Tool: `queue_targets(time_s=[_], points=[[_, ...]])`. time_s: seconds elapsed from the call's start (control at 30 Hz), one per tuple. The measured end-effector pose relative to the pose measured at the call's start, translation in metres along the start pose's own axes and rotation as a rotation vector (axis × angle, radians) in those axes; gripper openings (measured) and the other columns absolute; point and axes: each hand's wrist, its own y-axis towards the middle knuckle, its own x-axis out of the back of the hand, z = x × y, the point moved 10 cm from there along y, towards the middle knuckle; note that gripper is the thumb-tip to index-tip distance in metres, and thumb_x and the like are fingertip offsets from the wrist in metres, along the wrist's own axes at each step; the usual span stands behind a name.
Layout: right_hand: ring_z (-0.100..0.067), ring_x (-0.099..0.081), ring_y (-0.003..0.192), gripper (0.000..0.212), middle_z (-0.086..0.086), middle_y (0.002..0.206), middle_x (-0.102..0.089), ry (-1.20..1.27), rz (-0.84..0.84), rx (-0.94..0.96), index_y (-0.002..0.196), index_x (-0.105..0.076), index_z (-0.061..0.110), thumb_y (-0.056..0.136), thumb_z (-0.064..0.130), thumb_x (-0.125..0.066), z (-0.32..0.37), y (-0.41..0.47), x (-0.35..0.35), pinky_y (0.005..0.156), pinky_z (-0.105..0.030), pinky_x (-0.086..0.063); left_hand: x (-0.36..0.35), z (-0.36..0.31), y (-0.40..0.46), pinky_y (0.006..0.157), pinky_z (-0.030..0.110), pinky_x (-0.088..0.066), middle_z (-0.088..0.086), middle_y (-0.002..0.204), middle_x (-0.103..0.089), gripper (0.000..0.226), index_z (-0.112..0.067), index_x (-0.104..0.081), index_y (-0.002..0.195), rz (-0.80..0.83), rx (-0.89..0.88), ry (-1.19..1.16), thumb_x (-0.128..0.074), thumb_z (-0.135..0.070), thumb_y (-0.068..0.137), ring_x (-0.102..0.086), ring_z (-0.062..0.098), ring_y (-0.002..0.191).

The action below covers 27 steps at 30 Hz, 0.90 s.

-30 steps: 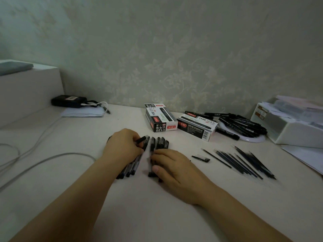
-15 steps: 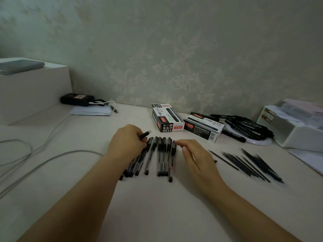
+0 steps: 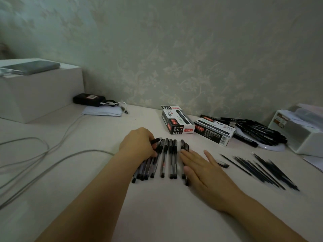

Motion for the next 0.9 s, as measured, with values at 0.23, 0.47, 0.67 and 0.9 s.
queue_targets(time_s=[0.23,0.47,0.67,0.9], points=[[0.021,0.013,0.139,0.056,0.026,0.161,-0.002,0.054,-0.008,-0.025,0.147,0.000,0.048,0.092,0.061,0.005,-0.006,-0.009,0.005,0.116,-0.017,0.018,0.003,0.002,0.001,0.082,0.037,-0.056,0.006,0.090,-0.071,0.016,-0.018,-0.075,0.088,-0.005,-0.007,0.004,-0.079,-0.016,0.073,-0.065,0.022,0.085],[0.007,0.020,0.145,0.061,0.024,0.161,0.015,-0.020,0.097,0.248,0.153,0.005,0.047,0.095,0.065,0.000,0.049,0.013,0.002,0.119,-0.032,0.016,0.007,0.004,0.001,0.077,0.033,-0.055,0.006,0.089,-0.070,0.018,-0.017,-0.074,0.088,0.017,0.011,0.042,-0.080,-0.016,0.071,-0.064,0.023,0.085],[0.009,0.014,0.145,0.063,0.028,0.161,0.004,-0.014,0.177,0.238,0.154,-0.007,0.047,0.094,0.064,-0.001,0.038,0.017,-0.002,0.123,-0.035,0.008,0.011,0.008,0.001,0.081,0.036,-0.056,0.006,0.090,-0.070,0.016,-0.018,-0.073,0.083,-0.004,0.024,0.017,-0.081,-0.015,0.070,-0.065,0.023,0.086],[0.009,-0.023,0.141,0.048,0.025,0.156,-0.029,0.122,-0.004,0.168,0.149,-0.036,0.039,0.103,0.048,-0.026,0.019,0.006,0.024,0.119,-0.025,-0.022,0.017,0.014,0.003,0.081,0.038,-0.056,0.006,0.091,-0.069,0.018,-0.018,-0.073,0.088,-0.032,0.041,0.004,-0.081,-0.017,0.072,-0.065,0.024,0.085]])
